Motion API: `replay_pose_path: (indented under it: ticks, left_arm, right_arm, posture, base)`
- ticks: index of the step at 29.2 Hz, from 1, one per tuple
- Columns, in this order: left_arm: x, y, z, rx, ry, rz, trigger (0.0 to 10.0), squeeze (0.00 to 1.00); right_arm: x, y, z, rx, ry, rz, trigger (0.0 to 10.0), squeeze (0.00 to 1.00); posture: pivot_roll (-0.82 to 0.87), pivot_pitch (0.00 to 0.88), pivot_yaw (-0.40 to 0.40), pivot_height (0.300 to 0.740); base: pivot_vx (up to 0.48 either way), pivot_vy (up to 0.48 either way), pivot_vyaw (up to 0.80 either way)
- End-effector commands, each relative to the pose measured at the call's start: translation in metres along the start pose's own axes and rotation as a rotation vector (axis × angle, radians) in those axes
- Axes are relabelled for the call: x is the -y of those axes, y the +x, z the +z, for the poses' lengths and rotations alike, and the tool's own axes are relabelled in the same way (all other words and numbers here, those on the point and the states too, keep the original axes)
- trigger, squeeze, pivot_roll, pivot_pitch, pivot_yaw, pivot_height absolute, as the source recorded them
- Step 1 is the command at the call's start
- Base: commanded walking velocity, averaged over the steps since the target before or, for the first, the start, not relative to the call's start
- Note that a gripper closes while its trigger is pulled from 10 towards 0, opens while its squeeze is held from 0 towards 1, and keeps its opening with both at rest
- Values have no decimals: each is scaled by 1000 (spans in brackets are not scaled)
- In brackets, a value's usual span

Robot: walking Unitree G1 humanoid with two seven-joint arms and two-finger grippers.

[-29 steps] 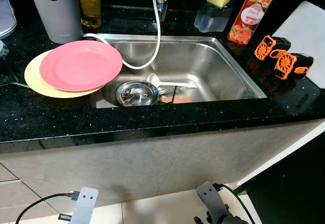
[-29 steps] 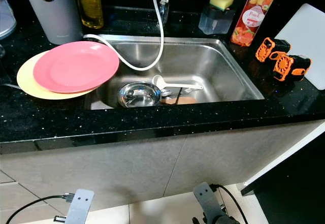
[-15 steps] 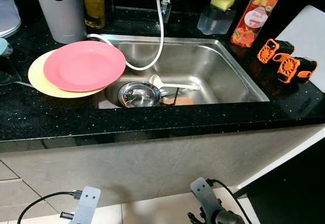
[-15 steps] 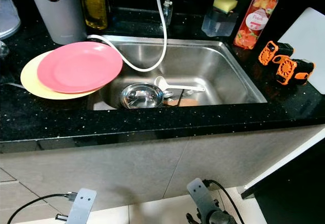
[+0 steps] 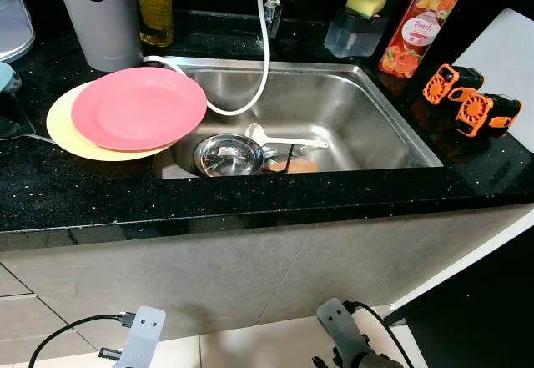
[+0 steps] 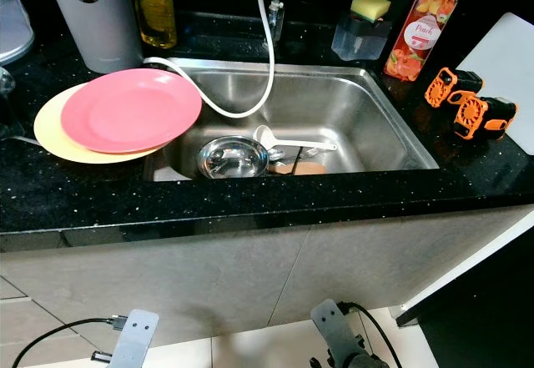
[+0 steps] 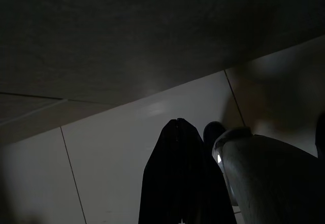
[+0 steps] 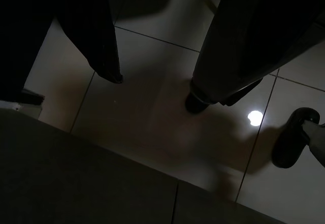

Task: Kitchen organization

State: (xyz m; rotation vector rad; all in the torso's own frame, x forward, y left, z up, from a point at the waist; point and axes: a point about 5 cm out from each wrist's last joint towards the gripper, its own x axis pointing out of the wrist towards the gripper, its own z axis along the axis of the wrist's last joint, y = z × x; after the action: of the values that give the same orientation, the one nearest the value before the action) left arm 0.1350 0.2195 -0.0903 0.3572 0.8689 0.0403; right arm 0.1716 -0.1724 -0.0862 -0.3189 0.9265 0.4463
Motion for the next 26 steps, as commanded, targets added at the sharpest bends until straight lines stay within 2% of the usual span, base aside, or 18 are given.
replay_pose_path:
  ticks: [1, 17, 18, 26]
  left_arm:
    - [12, -9, -23, -96, 47, -67, 10000, 0]
    - [11, -9, -25, -113, 53, -63, 10000, 0]
    - [11, -9, -25, -115, 52, -61, 10000, 0]
    - [11, -8, -24, -118, 57, -63, 10000, 0]
  right_arm:
    - [3, -2, -5, -14, 17, -10, 10000, 0]
    - [4, -2, -5, -22, -28, -5, 10000, 0]
    - [3, -2, -6, -26, -61, -2, 10000, 0]
    - [3, -2, -6, -31, -49, -7, 10000, 0]
  posture:
    - [138, 61, -131, 740]
    - [133, 59, -138, 740]
    - [132, 57, -138, 740]
    - [126, 58, -137, 740]
  base:
    - [0, 0, 0]
    - [0, 0, 0]
    - [0, 0, 800]
    - [0, 0, 800]
